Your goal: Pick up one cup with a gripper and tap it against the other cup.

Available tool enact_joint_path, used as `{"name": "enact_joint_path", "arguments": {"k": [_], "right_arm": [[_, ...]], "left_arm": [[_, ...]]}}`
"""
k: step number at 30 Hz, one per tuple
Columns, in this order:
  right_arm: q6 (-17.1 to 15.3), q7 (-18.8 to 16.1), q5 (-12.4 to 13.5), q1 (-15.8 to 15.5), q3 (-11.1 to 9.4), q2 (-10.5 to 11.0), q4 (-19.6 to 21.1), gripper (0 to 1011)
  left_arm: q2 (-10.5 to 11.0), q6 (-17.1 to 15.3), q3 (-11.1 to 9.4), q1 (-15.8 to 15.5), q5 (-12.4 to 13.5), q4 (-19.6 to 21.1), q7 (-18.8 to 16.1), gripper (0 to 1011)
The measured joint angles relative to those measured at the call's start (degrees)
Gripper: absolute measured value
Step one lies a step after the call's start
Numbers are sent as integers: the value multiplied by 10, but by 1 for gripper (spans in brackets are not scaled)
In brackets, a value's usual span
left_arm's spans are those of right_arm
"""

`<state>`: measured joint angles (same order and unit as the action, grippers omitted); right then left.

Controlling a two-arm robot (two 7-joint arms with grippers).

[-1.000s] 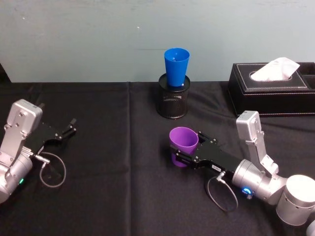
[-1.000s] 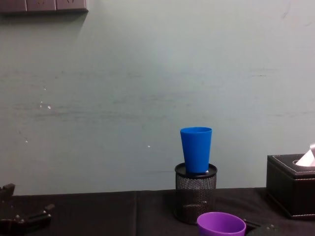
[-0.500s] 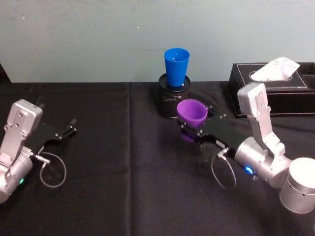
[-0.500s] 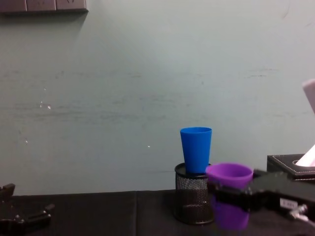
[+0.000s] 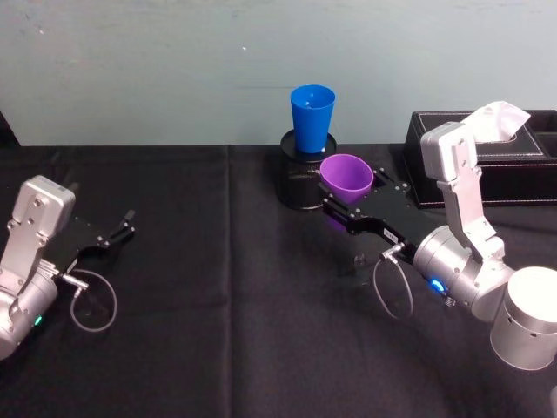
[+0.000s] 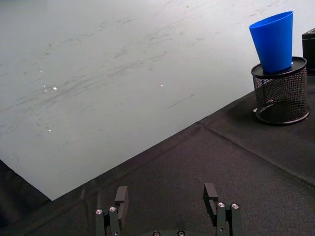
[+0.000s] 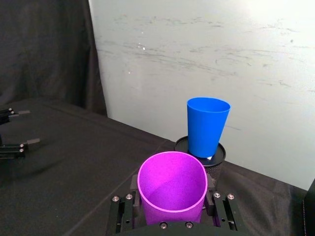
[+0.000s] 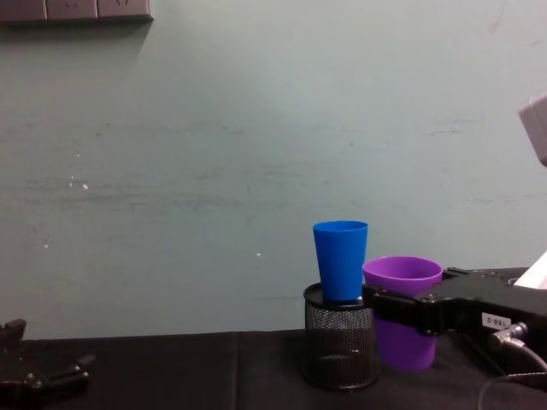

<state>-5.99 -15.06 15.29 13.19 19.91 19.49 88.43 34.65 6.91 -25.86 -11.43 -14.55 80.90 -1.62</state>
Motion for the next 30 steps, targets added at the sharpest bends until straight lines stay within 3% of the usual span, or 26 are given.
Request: {"name": "enact_joint_path", "arguments": {"k": [30], "right_arm": [[-1,2,-1,0,0,0,0,724]], "left_arm": [[0,0,0,0,0,0,0,1000]]}}
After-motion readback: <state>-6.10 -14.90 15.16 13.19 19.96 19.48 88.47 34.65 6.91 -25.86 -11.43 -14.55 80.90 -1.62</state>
